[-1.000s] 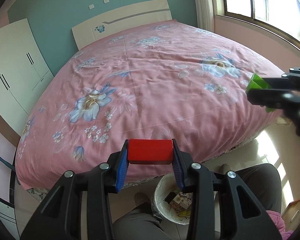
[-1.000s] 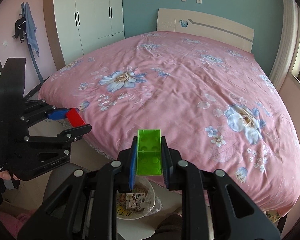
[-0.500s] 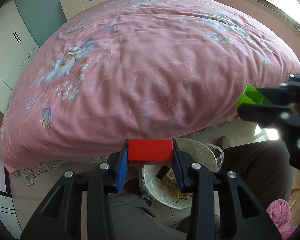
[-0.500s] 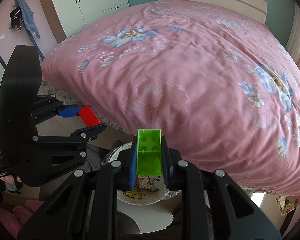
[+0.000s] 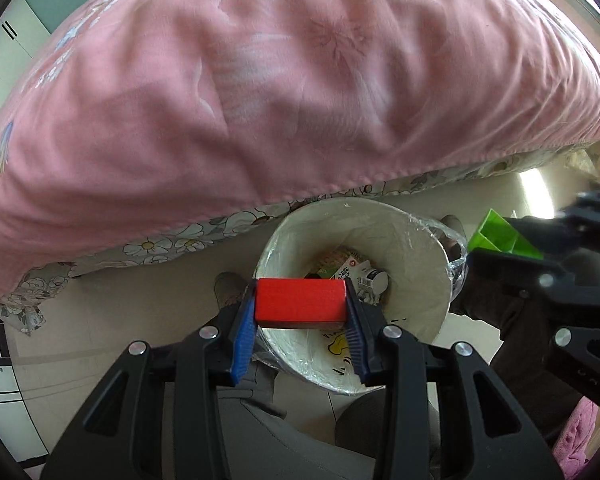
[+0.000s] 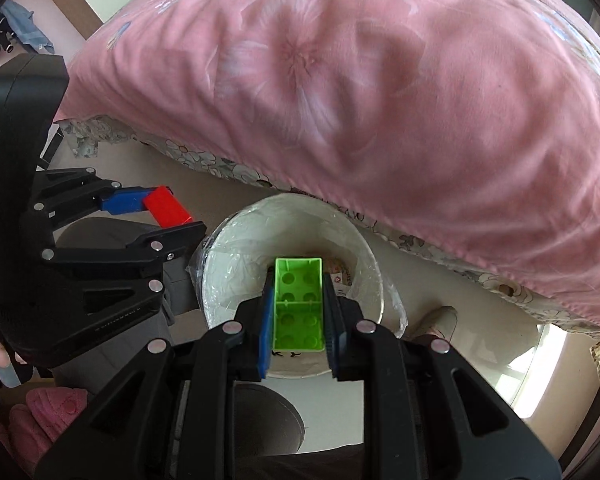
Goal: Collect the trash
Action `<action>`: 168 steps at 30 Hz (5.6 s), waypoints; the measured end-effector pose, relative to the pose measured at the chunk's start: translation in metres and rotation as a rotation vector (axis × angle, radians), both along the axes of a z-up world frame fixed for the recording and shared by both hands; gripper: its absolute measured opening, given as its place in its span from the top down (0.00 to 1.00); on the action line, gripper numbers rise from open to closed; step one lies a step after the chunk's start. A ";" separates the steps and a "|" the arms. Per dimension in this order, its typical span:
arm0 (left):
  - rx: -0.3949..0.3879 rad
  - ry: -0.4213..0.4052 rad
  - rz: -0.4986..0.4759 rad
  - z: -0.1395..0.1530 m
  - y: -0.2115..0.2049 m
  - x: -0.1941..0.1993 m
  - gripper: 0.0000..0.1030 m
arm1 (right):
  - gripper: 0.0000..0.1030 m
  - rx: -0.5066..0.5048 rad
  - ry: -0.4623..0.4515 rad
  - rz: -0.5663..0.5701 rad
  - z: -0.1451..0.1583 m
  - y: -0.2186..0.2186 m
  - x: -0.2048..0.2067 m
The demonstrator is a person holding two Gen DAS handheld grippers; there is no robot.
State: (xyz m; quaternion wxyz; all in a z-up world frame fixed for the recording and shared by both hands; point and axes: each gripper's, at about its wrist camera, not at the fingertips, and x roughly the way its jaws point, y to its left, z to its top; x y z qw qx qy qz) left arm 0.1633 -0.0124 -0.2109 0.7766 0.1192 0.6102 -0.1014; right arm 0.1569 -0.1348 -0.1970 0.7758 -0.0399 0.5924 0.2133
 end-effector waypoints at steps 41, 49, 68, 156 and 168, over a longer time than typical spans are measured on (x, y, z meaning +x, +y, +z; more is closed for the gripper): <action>-0.026 0.444 0.205 -0.204 0.010 0.037 0.59 | 0.77 -0.097 0.389 -0.069 -0.224 0.029 0.029; -0.031 0.443 0.224 -0.201 0.016 0.041 0.46 | 0.56 -0.113 0.362 -0.073 -0.224 0.028 0.031; -0.025 0.255 0.197 -0.120 0.027 0.031 0.46 | 0.56 -0.131 0.224 -0.052 -0.154 0.022 0.017; -0.052 -0.585 -0.011 0.210 0.015 -0.178 0.07 | 0.19 -0.142 -0.652 -0.272 0.193 -0.029 -0.198; -0.079 -0.567 -0.043 0.210 0.013 -0.176 0.05 | 0.19 -0.134 -0.633 -0.278 0.190 -0.028 -0.196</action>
